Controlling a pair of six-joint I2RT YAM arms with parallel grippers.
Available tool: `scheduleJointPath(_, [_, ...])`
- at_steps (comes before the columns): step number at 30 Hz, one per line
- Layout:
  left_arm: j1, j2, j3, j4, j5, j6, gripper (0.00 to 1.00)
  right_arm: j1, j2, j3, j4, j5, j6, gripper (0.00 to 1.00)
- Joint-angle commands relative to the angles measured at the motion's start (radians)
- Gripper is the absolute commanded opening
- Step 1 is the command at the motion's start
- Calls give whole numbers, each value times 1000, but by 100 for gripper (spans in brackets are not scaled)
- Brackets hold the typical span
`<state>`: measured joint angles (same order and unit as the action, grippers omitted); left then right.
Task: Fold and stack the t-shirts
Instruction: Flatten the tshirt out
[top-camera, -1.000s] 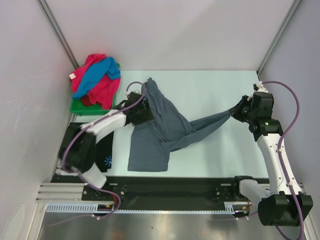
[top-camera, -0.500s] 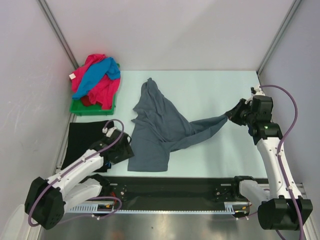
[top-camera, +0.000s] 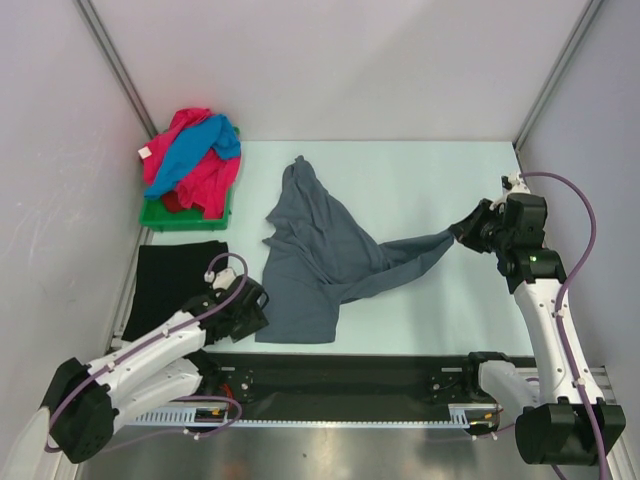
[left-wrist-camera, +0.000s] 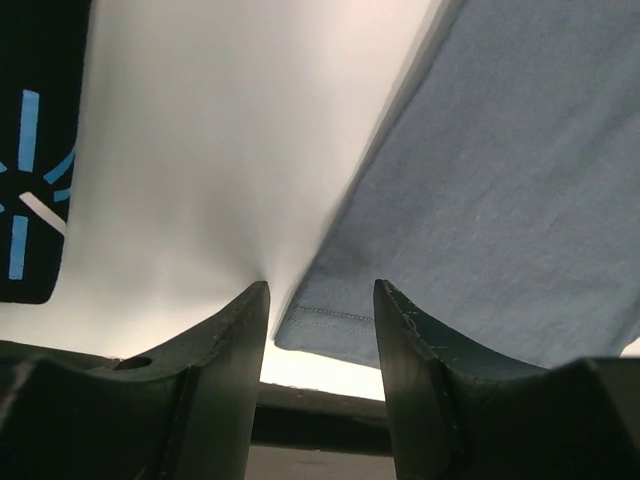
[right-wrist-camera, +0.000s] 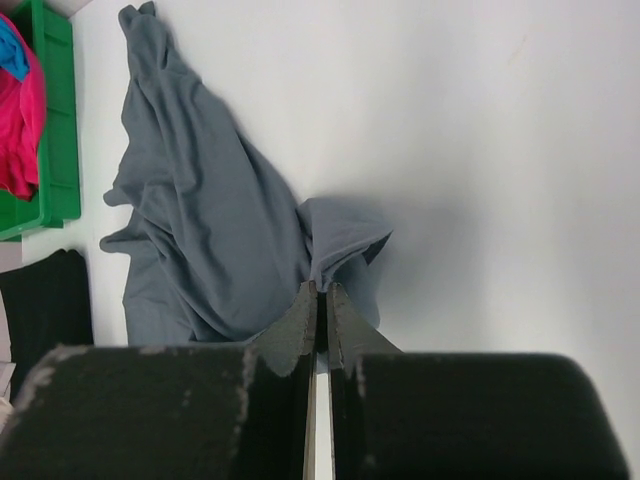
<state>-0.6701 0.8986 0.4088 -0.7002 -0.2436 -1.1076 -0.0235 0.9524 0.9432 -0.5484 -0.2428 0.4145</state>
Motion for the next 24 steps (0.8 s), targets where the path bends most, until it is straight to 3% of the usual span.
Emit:
scheduleJointPath(1, [-28, -30, -38, -53, -10, -70, 52, 0, -27, -17, 28, -10, 3, 0])
scheduleJointPath(15, [-112, -1, -22, -102, -37, -139, 50, 0, -46, -9, 27, -21, 10, 0])
scheduleJointPath(24, [-112, 10, -18, -58, -60, -129, 36, 0, -52, -1, 25, -29, 14, 0])
